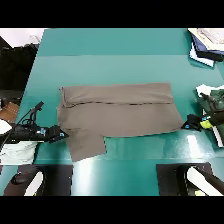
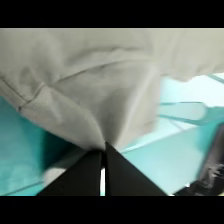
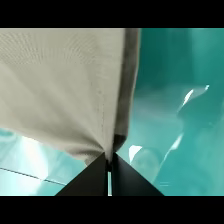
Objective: Fold the shirts.
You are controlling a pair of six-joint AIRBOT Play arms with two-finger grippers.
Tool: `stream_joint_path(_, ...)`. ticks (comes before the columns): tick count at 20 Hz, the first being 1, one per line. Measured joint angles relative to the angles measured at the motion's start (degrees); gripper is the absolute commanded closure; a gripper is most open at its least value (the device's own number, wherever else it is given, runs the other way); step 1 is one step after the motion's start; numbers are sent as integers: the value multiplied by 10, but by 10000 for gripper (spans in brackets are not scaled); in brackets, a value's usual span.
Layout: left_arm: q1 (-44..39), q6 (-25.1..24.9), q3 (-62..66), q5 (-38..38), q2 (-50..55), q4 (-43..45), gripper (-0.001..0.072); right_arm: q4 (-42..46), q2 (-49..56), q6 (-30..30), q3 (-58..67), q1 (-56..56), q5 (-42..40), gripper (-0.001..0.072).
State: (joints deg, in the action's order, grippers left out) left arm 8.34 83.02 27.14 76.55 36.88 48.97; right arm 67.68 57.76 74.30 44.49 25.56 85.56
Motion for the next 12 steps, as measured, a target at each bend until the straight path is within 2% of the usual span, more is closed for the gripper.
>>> stream_joint_path(3,0,1,29,-5,-20,-33,683,-1,-26,9,41,0,-1,694)
stream_joint_path(6,0,-7,65,-68,-24,-47,682,-11,-24,16,86,-11,-32,694)
stream_joint_path(12,0,-42,124,-165,64,-57,681,-16,72,36,171,-73,-109,694)
